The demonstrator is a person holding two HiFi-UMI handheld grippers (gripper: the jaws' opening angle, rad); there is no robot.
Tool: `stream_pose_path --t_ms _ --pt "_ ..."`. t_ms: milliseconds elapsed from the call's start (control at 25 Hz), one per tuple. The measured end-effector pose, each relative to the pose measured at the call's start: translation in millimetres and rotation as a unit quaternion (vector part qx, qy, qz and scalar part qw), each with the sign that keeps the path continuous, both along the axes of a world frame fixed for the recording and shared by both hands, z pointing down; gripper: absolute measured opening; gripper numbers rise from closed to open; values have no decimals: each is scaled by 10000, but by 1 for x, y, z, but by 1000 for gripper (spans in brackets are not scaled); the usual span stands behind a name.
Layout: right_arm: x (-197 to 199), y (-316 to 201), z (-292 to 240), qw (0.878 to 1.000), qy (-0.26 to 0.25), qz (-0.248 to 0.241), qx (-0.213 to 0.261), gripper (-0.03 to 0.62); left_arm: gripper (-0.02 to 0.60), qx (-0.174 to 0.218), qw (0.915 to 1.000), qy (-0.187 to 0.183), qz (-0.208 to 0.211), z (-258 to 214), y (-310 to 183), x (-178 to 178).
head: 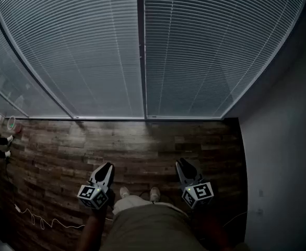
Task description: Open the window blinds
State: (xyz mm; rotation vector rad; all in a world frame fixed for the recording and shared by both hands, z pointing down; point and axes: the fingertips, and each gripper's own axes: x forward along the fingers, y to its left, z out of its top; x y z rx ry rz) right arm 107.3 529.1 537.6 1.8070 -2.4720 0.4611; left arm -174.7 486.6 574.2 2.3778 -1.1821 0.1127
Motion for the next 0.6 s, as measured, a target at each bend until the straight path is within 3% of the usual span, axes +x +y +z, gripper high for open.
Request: stream_pose_path --t_ms 120,400,600 --pt "4 3 3 10000 -48 -12 21 80 69 -163 9998 102 -97 -5 1 13" --pt "20 10 2 9999 -138 -6 93 78 69 -66 9999 44 -70 -6 7 28" --pt "22 14 6 9982 -583 -123 -21 94 69 17 10000 40 -77 -4 12 28"
